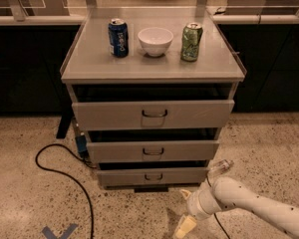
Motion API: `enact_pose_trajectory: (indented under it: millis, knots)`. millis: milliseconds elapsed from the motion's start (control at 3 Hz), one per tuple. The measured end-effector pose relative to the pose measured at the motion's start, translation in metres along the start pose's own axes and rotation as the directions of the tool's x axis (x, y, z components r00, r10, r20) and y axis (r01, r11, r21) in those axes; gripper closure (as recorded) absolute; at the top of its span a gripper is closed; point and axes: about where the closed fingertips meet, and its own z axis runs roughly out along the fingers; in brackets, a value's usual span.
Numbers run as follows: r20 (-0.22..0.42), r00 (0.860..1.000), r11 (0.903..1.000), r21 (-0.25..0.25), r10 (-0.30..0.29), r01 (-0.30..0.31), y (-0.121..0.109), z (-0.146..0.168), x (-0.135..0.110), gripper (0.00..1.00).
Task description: Open bottom drawer
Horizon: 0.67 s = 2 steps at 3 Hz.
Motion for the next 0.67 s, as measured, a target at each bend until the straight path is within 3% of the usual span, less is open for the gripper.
enact_pose_trajectory:
  millis: [333,667]
  knots:
    - [0.016,1.000,0.9969,0.077,-0.017,0.016,-0.029,0.006,0.000,0.00]
    - [0.080,0.996,0.9851,0.170,-0.039,0.025,-0.083,0.009,-0.007,0.00]
